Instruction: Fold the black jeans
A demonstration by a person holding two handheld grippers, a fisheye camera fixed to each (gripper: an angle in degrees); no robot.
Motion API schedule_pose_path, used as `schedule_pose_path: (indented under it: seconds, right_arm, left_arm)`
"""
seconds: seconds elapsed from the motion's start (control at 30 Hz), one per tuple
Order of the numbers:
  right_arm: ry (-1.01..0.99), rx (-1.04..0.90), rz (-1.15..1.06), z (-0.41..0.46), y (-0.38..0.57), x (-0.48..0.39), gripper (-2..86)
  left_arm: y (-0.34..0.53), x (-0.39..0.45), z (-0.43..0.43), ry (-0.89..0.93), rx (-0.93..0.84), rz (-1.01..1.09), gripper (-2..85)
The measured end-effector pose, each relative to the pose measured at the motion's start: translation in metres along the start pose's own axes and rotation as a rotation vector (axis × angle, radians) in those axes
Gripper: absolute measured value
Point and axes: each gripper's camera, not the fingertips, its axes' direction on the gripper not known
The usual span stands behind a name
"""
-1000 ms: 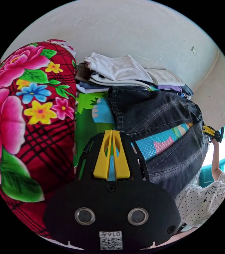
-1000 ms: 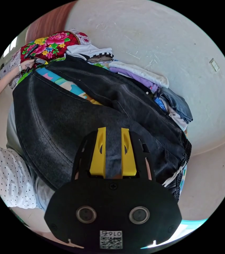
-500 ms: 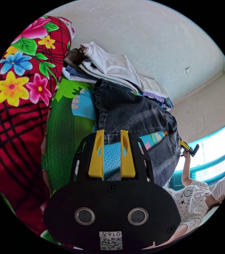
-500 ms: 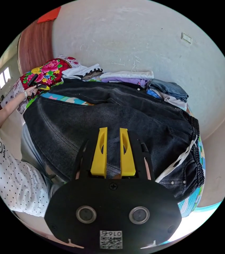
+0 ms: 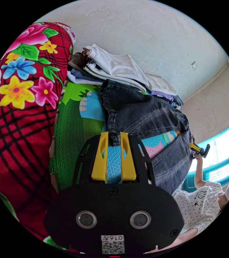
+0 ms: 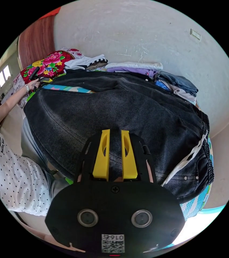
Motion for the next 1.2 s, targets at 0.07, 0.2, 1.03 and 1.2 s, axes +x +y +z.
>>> schedule_pose_path:
  seconds: [0.07,0.2,1.03,1.2]
  right_arm:
    - [0.000,-0.005,-0.004,0.002,0.001,0.001,13.3]
    - [-0.008,-0.015,0.004,0.003,0.001,0.004,13.9]
    - [-0.020,-0.022,-0.029,0.031,-0.049,-0.040,15.4]
    - [0.002,-0.054,-0.062,0.045,-0.072,-0.060,15.3]
  left_arm:
    - [0.000,0.004,0.000,0.000,0.010,0.009,6.5]
    - [0.000,0.019,-0.011,0.002,0.079,0.064,3.9]
    - [-0.009,0.055,-0.037,-0.036,0.051,0.217,0.2]
    - [0.008,0.077,-0.109,0.081,0.267,0.485,-0.6]
